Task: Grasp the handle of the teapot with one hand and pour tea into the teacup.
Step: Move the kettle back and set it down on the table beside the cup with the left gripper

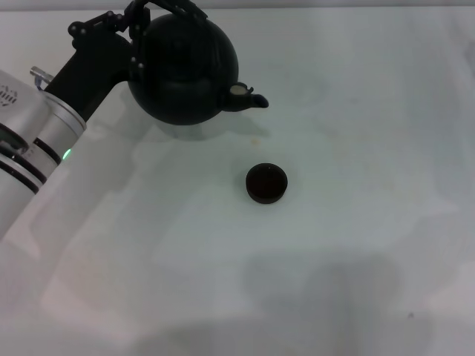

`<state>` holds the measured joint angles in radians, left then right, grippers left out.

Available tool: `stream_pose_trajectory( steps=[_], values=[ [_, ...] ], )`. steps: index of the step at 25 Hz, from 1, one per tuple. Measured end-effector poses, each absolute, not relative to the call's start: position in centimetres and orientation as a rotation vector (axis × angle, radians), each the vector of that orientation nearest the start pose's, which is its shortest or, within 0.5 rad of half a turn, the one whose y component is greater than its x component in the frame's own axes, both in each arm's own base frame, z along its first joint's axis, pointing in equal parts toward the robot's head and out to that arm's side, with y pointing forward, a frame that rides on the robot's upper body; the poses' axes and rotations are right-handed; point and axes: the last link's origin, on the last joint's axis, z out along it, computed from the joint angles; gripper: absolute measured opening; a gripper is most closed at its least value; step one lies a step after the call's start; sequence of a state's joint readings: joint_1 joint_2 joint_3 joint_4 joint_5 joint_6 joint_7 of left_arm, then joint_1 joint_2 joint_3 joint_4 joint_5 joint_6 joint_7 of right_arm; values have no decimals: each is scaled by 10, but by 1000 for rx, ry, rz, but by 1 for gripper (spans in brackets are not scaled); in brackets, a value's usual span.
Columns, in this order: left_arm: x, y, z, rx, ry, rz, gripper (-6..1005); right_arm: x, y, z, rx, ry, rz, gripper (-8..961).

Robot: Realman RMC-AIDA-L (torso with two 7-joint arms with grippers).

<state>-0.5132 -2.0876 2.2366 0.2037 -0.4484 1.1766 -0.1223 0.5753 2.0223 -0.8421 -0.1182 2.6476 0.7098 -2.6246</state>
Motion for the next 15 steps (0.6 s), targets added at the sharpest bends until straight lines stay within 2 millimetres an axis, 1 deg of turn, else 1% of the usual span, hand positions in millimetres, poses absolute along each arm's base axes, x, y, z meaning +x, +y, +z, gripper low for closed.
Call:
stream_pose_trajectory(
  steps=[6, 9, 15],
  values=[
    [-263, 343, -59, -1955, -303, -790, 94, 378, 386, 36, -1424, 955, 555, 841],
    [-274, 346, -63, -1943, -394, -719, 94, 379, 385, 36, -1423, 955, 554, 841],
    [-277, 346, -64, -1932, -431, -704, 94, 380, 384, 36, -1421, 958, 552, 841]
  ],
)
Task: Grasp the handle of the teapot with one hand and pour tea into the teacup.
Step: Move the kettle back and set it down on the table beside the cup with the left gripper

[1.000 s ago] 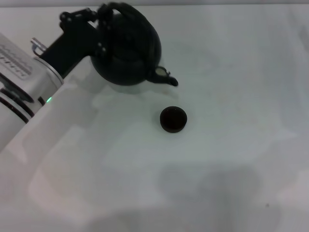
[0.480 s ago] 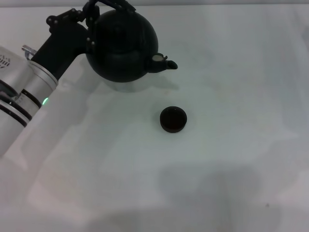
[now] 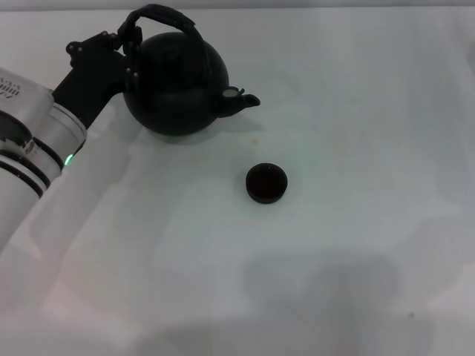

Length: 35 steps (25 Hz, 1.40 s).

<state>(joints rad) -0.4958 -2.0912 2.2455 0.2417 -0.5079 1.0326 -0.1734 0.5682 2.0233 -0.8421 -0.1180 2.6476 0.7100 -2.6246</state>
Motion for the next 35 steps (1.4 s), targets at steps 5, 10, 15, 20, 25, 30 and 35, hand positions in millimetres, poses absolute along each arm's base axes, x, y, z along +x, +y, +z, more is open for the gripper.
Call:
stream_pose_trajectory(
  steps=[5, 10, 15, 20, 25, 30, 35],
  values=[
    [-281, 347, -66, -1938, -454, -672, 94, 379, 385, 36, -1423, 956, 553, 840],
    [-281, 347, -67, -1948, -452, -667, 93, 379, 385, 36, -1423, 956, 554, 840],
    [-284, 348, -70, -1955, -476, -632, 93, 379, 384, 36, -1422, 956, 553, 841],
    [-284, 347, -74, -1977, -473, -618, 93, 380, 384, 36, -1421, 957, 552, 841],
    [-285, 348, -76, -1988, -480, -603, 93, 380, 384, 36, -1421, 958, 551, 841],
    [-282, 347, -78, -1987, -491, -618, 116, 381, 383, 36, -1419, 958, 550, 841],
    [-281, 347, -77, -1978, -494, -626, 191, 382, 382, 37, -1418, 958, 549, 840]
  ],
)
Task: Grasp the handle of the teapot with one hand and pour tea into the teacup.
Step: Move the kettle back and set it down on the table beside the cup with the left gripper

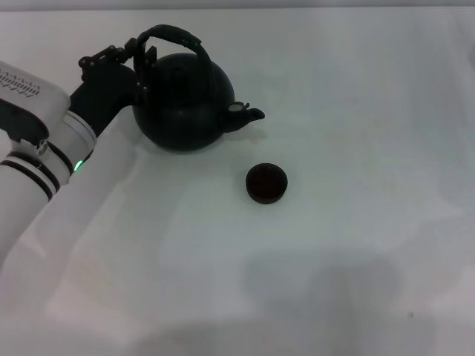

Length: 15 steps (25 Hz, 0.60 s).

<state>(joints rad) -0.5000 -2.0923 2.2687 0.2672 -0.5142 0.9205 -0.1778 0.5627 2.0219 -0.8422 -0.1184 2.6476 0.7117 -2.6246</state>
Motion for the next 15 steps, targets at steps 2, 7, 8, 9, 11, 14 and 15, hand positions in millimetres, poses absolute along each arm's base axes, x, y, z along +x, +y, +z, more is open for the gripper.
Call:
stream_pose_trajectory(
  steps=[2, 7, 8, 9, 11, 14, 15],
  values=[
    [-281, 348, -76, -1975, -496, -628, 232, 382, 382, 37, -1418, 956, 550, 840],
    [-282, 347, -74, -1976, -489, -629, 333, 382, 383, 39, -1409, 956, 554, 840],
    [-282, 347, -75, -1979, -485, -629, 353, 383, 383, 40, -1406, 957, 555, 840],
    [-282, 346, -75, -1982, -482, -630, 373, 383, 383, 40, -1404, 957, 556, 840],
    [-282, 343, -75, -1985, -472, -642, 467, 383, 383, 41, -1403, 956, 556, 840],
    [-285, 331, -72, -1961, -469, -687, 609, 383, 384, 43, -1398, 954, 558, 840],
    [-288, 326, -70, -1945, -475, -703, 618, 382, 384, 44, -1395, 953, 560, 840]
  ],
)
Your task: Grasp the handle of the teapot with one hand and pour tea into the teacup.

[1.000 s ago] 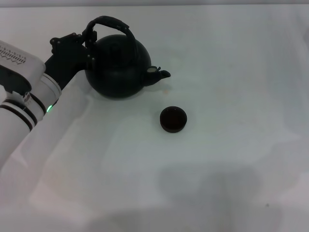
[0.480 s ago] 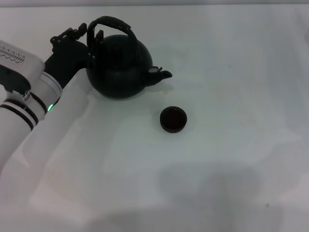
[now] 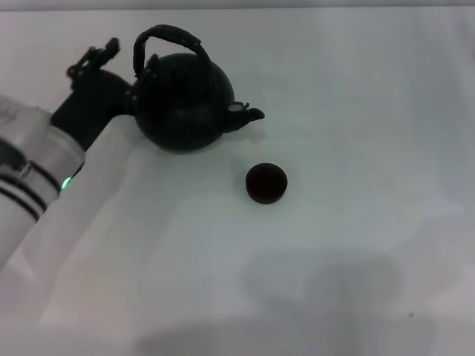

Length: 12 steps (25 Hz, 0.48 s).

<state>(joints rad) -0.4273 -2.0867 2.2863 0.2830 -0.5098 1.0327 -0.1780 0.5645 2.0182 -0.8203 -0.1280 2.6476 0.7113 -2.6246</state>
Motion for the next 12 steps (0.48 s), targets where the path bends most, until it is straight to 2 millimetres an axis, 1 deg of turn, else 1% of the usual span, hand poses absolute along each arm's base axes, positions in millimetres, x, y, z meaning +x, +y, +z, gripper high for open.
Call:
stream_pose_trajectory(
  steps=[6, 11, 12],
  values=[
    [-295, 309, -60, -1884, -474, -761, 663, 384, 385, 48, -1372, 955, 565, 841],
    [-299, 305, -55, -1842, -488, -778, 663, 384, 385, 48, -1369, 954, 567, 840],
    [-304, 305, -50, -1791, -515, -786, 663, 384, 385, 48, -1369, 954, 568, 840]
  ],
)
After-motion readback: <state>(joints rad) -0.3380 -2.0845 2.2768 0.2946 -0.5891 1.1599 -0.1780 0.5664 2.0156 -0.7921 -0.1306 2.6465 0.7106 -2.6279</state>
